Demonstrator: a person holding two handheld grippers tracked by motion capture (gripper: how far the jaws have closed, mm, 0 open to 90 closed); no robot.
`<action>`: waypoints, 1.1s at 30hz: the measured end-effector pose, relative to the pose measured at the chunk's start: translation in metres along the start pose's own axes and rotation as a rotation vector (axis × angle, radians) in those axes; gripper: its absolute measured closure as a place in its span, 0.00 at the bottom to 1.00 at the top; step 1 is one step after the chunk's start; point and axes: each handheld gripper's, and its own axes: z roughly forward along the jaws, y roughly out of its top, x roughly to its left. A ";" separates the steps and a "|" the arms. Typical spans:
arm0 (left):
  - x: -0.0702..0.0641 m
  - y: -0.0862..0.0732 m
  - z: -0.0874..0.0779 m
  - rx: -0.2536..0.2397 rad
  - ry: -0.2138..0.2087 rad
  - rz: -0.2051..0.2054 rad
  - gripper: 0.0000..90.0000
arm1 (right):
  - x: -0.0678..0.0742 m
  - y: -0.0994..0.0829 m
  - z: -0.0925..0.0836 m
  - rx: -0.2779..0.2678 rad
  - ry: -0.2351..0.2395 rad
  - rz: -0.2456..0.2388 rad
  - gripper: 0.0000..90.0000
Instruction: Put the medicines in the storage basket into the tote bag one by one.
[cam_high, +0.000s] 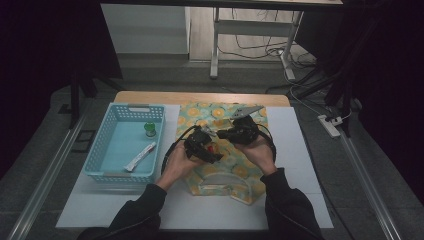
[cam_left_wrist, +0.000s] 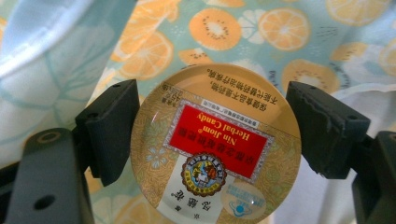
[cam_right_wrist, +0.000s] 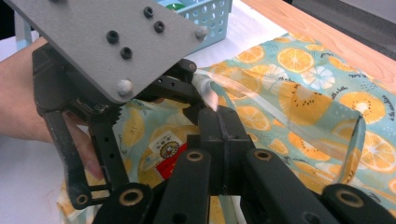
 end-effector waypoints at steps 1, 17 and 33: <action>0.001 0.000 0.003 0.000 0.002 -0.002 0.23 | 0.000 0.000 0.001 0.002 -0.001 0.003 1.00; 0.010 -0.006 0.027 0.006 0.025 -0.017 0.23 | -0.005 -0.006 0.008 0.017 -0.011 0.008 1.00; 0.003 -0.005 0.016 -0.014 0.029 -0.015 0.12 | -0.005 -0.005 0.006 0.007 -0.011 0.007 1.00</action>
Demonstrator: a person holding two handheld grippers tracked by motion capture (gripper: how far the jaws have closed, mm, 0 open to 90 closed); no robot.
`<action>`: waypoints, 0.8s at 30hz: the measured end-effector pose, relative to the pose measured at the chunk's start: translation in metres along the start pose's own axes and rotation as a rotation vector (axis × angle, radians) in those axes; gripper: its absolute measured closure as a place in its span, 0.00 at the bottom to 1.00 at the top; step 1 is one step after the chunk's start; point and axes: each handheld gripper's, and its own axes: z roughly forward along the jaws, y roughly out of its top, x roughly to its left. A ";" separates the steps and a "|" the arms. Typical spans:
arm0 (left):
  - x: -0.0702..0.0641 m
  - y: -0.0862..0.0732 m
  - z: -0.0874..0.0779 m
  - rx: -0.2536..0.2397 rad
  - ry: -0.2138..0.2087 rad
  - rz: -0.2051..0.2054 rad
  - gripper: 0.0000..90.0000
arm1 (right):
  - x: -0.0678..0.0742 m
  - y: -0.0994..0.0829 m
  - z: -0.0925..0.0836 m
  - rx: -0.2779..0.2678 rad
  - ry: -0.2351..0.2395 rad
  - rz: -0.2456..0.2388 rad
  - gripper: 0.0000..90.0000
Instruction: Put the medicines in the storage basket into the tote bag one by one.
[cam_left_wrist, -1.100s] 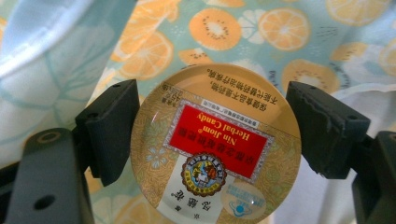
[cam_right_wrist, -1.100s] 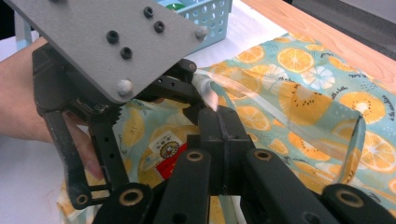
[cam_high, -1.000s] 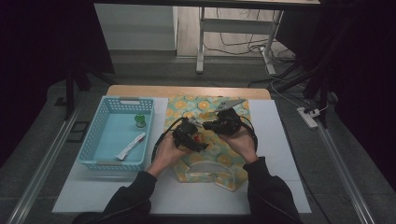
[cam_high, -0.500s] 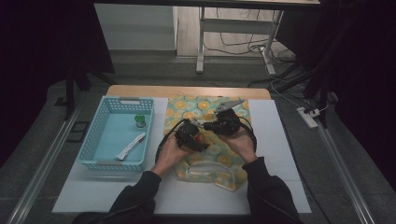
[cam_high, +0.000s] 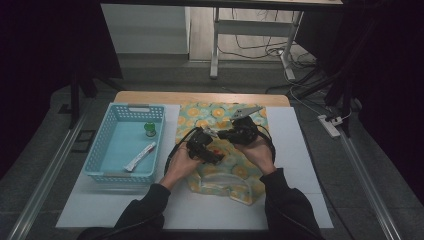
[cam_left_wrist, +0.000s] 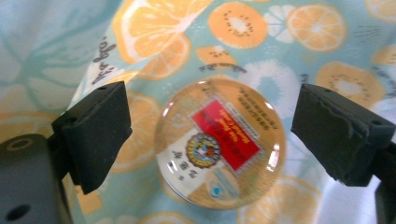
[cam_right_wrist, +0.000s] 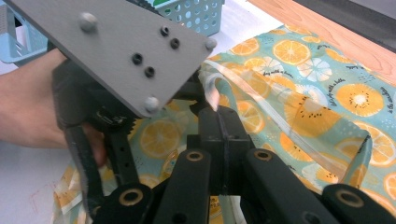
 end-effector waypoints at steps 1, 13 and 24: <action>-0.001 0.000 -0.002 -0.006 -0.006 -0.002 0.12 | 0.000 0.000 0.000 -0.001 0.000 0.001 1.00; -0.002 -0.006 -0.026 -0.046 -0.093 -0.031 0.01 | 0.000 0.000 0.000 -0.002 0.001 0.002 1.00; -0.002 -0.010 -0.047 -0.073 -0.127 -0.040 0.01 | 0.001 0.001 -0.001 0.002 0.001 0.000 1.00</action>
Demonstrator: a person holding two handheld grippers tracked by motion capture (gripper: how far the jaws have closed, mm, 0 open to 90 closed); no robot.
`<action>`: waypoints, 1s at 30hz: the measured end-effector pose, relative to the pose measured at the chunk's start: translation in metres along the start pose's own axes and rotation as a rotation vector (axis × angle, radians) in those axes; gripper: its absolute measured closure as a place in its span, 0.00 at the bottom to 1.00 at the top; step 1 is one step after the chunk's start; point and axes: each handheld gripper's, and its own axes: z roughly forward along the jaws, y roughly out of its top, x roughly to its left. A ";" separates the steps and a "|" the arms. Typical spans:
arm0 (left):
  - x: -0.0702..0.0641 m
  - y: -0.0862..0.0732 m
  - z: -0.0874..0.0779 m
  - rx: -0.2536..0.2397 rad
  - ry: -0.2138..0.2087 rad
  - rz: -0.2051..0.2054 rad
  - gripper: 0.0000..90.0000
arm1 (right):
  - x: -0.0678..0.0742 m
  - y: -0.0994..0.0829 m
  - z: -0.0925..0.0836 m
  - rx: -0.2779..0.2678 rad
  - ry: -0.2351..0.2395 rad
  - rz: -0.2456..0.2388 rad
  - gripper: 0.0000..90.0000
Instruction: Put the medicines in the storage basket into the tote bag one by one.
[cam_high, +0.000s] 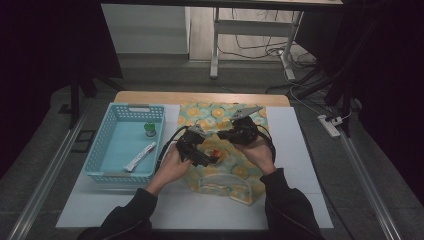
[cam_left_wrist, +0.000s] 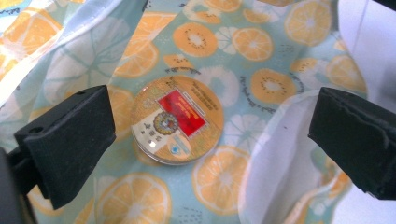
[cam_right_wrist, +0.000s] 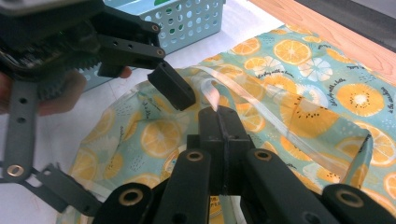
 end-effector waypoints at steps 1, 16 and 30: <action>0.000 0.000 -0.001 -0.001 0.000 0.002 0.01 | 0.000 0.000 0.000 0.000 0.000 0.000 1.00; 0.011 -0.004 -0.032 -0.011 -0.020 -0.011 0.01 | 0.001 0.000 0.000 -0.004 0.001 -0.005 1.00; 0.022 -0.017 -0.061 -0.022 0.024 -0.024 0.00 | 0.001 0.000 0.000 -0.005 0.000 -0.003 1.00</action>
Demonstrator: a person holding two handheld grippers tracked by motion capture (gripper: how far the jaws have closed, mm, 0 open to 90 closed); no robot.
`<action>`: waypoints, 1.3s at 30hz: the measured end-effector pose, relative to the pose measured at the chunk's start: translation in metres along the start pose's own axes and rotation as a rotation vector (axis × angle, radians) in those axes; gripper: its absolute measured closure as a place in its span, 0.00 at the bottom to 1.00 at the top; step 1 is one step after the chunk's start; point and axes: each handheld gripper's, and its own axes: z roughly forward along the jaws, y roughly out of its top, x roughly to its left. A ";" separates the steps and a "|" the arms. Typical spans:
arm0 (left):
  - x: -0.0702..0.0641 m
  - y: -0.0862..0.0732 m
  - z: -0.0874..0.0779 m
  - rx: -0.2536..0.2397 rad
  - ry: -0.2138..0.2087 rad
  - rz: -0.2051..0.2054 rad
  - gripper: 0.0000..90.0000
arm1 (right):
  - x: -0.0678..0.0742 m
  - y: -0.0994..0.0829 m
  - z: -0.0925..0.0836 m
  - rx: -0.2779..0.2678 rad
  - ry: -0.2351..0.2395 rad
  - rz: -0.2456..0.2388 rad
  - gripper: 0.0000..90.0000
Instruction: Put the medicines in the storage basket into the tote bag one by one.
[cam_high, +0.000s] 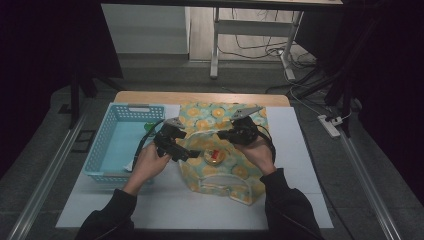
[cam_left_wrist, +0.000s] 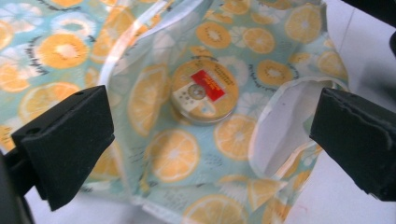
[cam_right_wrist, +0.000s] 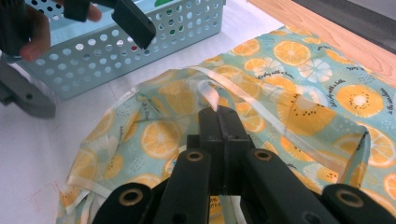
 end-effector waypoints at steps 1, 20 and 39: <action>0.001 -0.001 -0.002 -0.001 0.005 0.000 0.00 | 0.000 0.000 0.000 0.001 0.000 -0.001 1.00; 0.026 -0.023 -0.038 -0.003 0.106 -0.072 0.00 | 0.001 0.000 0.000 0.002 -0.001 -0.002 1.00; 0.052 -0.052 -0.064 0.047 0.272 -0.150 0.00 | 0.001 0.000 0.000 0.004 -0.003 -0.005 1.00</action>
